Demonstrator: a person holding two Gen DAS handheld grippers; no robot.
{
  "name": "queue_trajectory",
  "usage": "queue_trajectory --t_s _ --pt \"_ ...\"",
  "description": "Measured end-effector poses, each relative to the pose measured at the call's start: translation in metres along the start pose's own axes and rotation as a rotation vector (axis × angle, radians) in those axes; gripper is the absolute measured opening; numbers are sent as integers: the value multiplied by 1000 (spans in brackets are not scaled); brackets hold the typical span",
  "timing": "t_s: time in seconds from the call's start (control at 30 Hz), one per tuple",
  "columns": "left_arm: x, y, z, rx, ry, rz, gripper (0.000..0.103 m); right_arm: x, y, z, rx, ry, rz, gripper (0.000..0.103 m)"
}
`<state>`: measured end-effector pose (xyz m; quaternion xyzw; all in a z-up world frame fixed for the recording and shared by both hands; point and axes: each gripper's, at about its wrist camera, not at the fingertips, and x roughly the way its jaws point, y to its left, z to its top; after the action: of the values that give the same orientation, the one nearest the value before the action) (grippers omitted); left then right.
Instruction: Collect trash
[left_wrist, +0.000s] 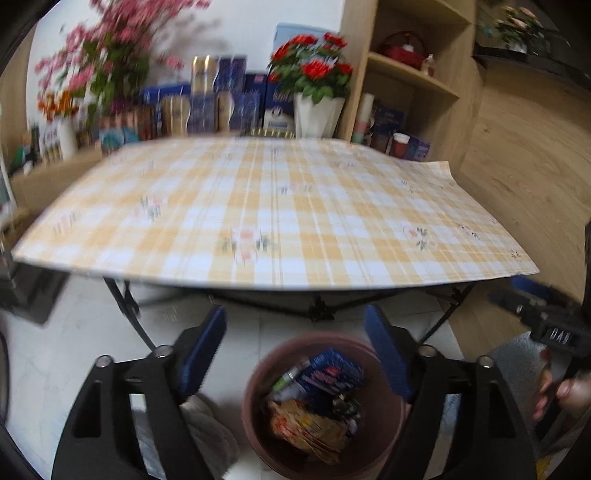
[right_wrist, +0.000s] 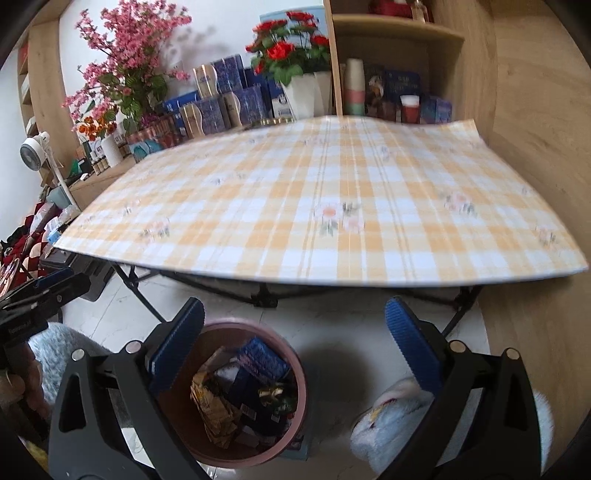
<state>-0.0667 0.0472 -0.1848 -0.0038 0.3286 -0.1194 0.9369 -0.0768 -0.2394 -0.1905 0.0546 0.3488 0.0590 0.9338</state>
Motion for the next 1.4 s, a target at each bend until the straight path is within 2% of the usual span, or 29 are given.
queue_trajectory --t_s 0.1,0.17,0.33,0.5,0.77,1.03,1.4 --pt "-21 -7 27 46 -75 18 93 -18 4 25 -40 -48 -25 97" --pt "-33 -10 44 59 -111 24 96 -32 8 43 -68 -76 -48 97" --pt "-73 -21 93 115 -226 43 97 -64 14 86 -97 -130 -83 97" --pt "-104 -30 123 149 -282 48 97 -90 20 112 -110 -174 -97 97" --pt "-122 -35 136 132 -293 37 97 -112 22 128 -103 -193 -97 97" --pt "-123 -41 136 128 -290 68 97 -120 21 127 -91 -190 -101 97" --pt "-128 -41 138 110 -296 69 97 -117 18 124 -66 -173 -89 97"
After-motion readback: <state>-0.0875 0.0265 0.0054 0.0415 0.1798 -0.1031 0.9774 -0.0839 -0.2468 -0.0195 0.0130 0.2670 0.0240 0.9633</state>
